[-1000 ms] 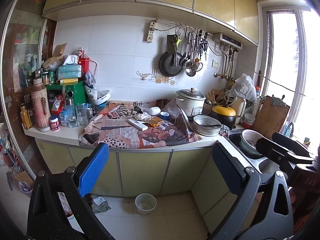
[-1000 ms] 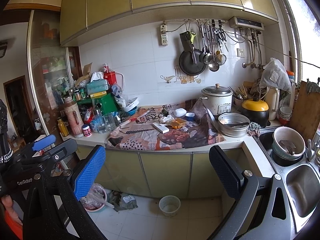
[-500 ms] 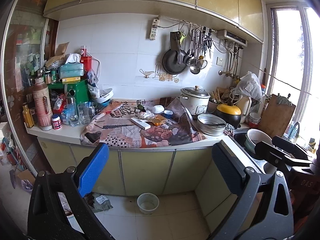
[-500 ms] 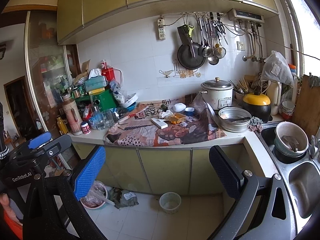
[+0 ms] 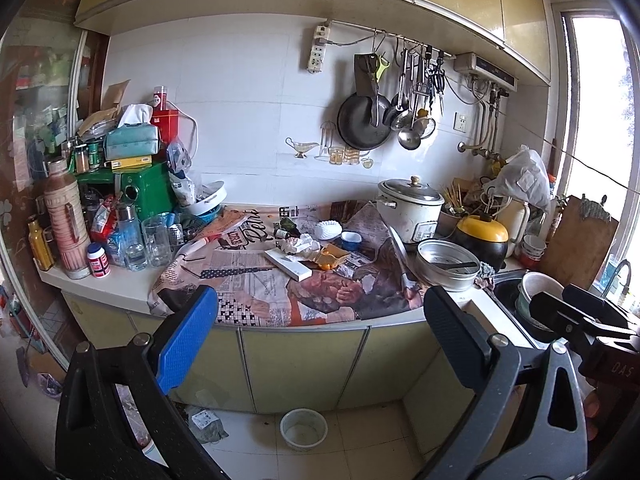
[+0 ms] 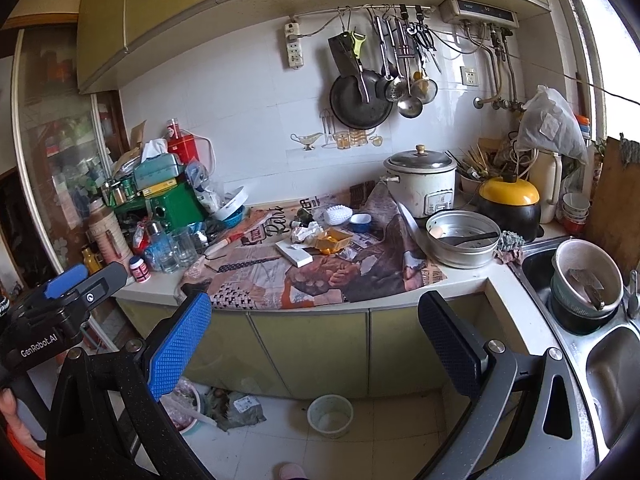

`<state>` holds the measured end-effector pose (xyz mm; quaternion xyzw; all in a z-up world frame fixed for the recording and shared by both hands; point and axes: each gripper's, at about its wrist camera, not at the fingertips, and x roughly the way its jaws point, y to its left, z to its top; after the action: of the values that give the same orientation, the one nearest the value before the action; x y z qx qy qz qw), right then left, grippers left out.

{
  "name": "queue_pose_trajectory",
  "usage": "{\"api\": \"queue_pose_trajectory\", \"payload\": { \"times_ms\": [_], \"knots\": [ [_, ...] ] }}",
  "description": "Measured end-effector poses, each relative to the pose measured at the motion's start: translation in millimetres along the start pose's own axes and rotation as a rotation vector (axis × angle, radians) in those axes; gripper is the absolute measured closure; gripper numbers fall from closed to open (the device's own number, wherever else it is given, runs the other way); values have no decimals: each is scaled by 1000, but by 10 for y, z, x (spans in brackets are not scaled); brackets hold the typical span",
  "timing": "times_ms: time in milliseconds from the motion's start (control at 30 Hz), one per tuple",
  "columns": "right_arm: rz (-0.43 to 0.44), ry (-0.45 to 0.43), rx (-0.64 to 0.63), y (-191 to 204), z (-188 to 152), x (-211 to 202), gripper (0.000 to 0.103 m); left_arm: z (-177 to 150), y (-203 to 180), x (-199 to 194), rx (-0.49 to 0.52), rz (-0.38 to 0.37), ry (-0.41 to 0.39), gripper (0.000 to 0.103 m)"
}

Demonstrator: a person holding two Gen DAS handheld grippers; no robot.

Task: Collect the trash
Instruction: 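Grasp the white red-printed plastic bag with the left tool while the right tool grasps the brown cardboard scrap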

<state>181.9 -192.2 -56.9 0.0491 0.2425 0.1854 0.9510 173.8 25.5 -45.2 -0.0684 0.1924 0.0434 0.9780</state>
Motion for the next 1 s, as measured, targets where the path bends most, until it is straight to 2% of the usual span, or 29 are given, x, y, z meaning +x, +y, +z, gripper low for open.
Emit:
{"api": "queue_pose_trajectory", "payload": {
  "times_ms": [333, 467, 567, 767, 933, 1000],
  "knots": [
    [-61, 57, 37, 41, 439, 1094, 0, 468, 490, 1480, 1, 5, 88, 0],
    [-98, 84, 67, 18, 565, 1507, 0, 594, 584, 2048, 62, -18, 132, 0],
    [-131, 93, 79, -41, 638, 1799, 0, 621, 633, 2459, 83, -13, 172, 0],
    [-148, 182, 99, -263, 751, 2424, 0, 577, 663, 3321, 46, -53, 323, 0],
    [-126, 254, 77, -498, 835, 3047, 0, 510, 648, 3992, 2, -22, 420, 0],
    [-95, 291, 70, -598, 880, 3323, 0, 500, 635, 4224, -12, 19, 438, 0]
  ]
}}
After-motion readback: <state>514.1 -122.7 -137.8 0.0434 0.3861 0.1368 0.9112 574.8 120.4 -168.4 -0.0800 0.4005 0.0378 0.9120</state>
